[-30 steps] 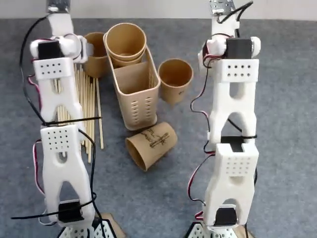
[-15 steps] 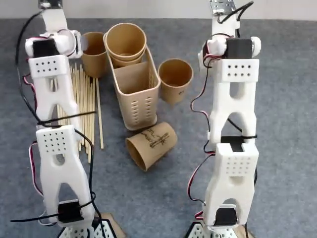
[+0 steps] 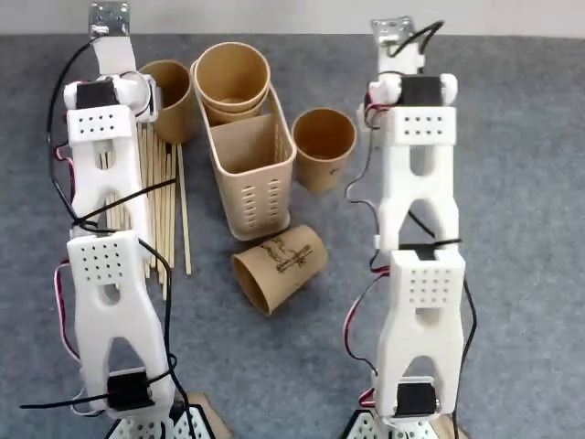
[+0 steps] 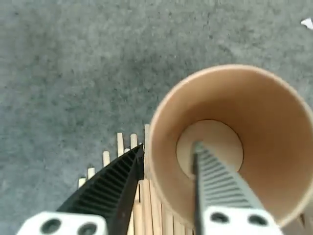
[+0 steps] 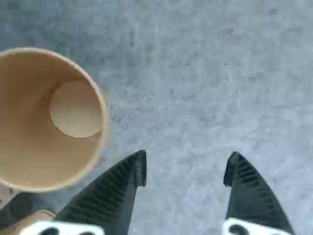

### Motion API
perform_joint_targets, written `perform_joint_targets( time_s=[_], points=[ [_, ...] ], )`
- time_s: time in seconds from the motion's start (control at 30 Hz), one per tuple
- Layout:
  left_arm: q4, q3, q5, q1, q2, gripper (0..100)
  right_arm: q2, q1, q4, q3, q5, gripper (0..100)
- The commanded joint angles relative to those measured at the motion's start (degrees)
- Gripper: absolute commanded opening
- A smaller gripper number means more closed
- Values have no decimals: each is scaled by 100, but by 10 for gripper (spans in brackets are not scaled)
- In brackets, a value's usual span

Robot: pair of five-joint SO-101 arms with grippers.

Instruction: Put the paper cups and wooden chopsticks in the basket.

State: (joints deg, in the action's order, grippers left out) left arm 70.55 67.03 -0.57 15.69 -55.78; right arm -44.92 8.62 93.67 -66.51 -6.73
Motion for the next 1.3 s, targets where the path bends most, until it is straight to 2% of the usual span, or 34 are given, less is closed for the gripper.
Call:
perform_joint_targets(
  time_s=[0.0, 0.2, 0.3, 0.47, 0.53, 0.73, 0.87, 1.07, 1.27],
  points=[
    [246, 31, 79, -145, 312, 78, -48, 189, -251, -92, -26, 260],
    [387, 75, 88, -110, 347, 4, -286, 92, -585, -92, -18, 260],
    [387, 75, 88, -127, 356, 4, -312, 75, -585, -92, -18, 254],
    [580, 75, 88, -233, 356, 4, -321, 101, -725, -92, -18, 86],
    [598, 75, 88, -251, 356, 4, -321, 84, -804, -92, -18, 48],
    [589, 136, 79, -215, 382, 4, -163, -57, -778, -303, -44, 49],
    [897, 1015, 62, 4, 374, 6, 110, -136, -541, -708, -26, 53],
    [1705, 2809, 62, 321, 374, 7, 338, 119, 57, -1429, -18, 174],
    [1881, 2756, 79, 514, 901, 7, 110, 497, 22, -1279, -18, 199]
  ],
)
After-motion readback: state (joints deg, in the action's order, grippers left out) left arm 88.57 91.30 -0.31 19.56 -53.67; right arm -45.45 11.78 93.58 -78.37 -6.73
